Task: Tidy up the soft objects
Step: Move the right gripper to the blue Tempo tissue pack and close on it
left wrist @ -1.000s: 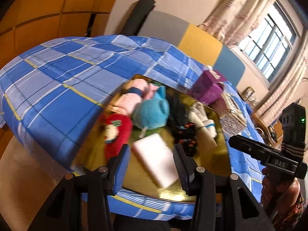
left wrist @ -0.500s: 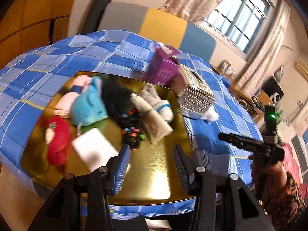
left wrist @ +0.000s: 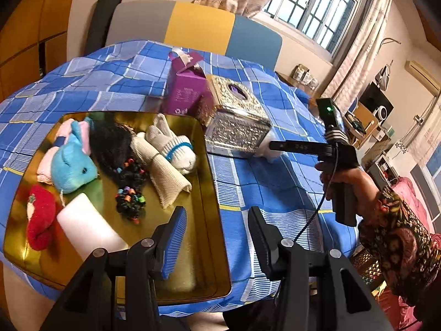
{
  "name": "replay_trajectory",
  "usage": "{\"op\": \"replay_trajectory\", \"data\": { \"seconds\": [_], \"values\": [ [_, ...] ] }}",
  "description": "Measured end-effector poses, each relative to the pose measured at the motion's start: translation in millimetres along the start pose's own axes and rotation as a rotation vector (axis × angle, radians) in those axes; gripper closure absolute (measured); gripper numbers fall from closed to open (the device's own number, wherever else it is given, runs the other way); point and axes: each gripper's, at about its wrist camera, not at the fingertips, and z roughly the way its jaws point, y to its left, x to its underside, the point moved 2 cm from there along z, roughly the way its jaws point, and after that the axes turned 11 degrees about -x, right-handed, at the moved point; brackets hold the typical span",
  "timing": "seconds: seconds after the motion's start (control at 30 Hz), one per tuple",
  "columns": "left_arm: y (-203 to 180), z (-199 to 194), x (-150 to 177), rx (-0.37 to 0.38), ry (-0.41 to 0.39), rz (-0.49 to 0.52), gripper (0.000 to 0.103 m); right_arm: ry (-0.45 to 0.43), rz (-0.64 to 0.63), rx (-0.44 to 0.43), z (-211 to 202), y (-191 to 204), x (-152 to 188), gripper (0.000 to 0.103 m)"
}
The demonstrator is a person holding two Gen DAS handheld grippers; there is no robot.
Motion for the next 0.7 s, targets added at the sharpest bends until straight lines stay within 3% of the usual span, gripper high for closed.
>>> {"op": "replay_trajectory", "data": {
  "seconds": [0.13,0.33,0.43,0.6,0.7],
  "values": [
    [-7,6,0,0.009,0.011,0.009,0.056,0.057,-0.003,-0.045,12,2,12,0.070],
    [-12,14,0,0.028,0.026,0.009,0.056,0.079,-0.051,-0.169,-8,25,42,0.070],
    [-14,18,1,0.035,0.038,0.005,0.056,0.090,-0.092,-0.155,-21,29,48,0.044],
    [-19,22,1,0.039,0.042,0.014,0.056,-0.112,-0.047,-0.093,-45,8,10,0.025],
    [-24,25,-1,0.038,0.051,0.026,0.056,-0.124,-0.026,-0.024,-27,-3,-21,0.021]
  ]
}}
